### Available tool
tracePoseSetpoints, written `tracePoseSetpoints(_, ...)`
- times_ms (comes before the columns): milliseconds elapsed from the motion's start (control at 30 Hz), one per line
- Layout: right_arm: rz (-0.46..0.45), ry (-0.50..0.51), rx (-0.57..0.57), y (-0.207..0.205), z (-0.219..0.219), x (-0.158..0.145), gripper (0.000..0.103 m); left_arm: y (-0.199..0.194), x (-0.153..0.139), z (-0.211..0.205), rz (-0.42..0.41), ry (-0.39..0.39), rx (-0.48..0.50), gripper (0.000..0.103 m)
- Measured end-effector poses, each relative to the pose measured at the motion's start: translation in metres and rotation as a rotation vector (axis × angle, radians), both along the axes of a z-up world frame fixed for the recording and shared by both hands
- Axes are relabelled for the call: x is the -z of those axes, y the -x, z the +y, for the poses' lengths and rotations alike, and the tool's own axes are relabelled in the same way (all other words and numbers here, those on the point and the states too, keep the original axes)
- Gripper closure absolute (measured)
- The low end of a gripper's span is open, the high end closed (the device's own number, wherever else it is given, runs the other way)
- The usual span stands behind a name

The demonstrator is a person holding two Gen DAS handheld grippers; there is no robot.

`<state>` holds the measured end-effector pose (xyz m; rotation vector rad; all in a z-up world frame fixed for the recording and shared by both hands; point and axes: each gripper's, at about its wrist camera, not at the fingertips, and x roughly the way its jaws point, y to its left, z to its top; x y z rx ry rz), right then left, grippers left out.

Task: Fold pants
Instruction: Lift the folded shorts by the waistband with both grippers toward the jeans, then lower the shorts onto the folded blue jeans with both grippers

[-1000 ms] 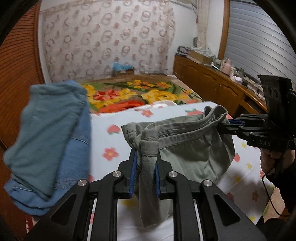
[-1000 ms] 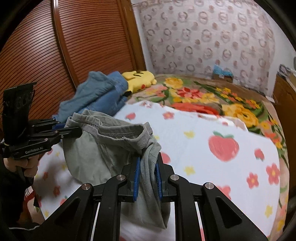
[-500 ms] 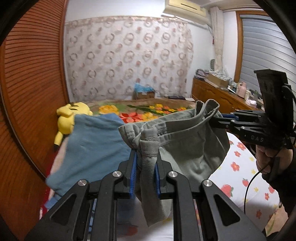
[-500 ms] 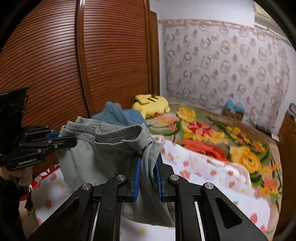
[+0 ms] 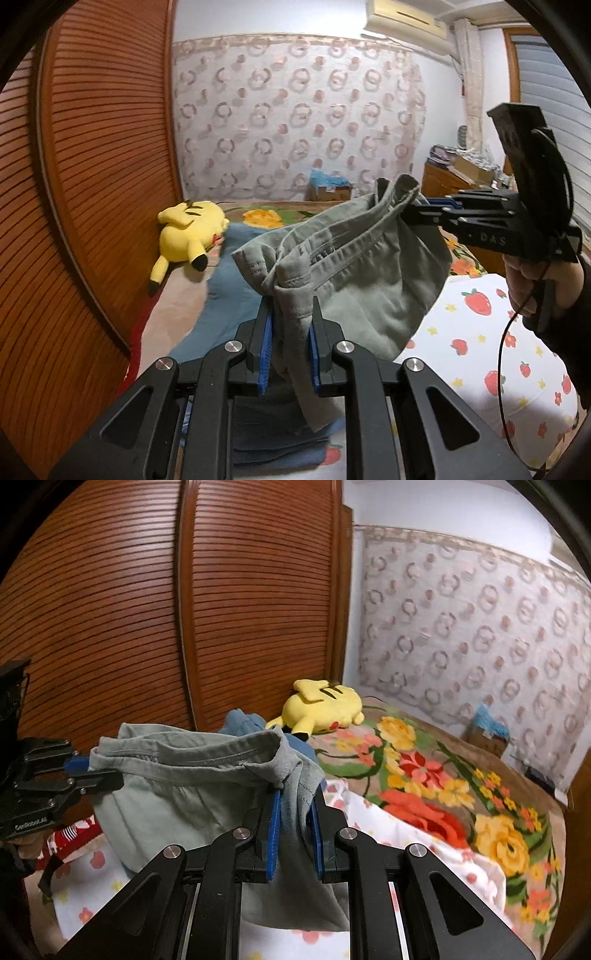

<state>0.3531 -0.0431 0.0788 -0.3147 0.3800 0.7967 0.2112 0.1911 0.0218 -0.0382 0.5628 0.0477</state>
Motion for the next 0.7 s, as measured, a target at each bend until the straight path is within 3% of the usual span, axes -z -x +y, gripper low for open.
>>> tracePoseSetpoints(467,-0.057,0.125,-0.081,-0.055,0.084,-0.008,0.088,-0.004,0.016,0.036,0.012,0.053,-0.062,0.085)
tracePoseSetpoints(700,-0.011,0.126,-0.126,-0.082,0.116,0.008,0.088,-0.002,0.033,0.052,0.042,0.093,-0.105,0.085)
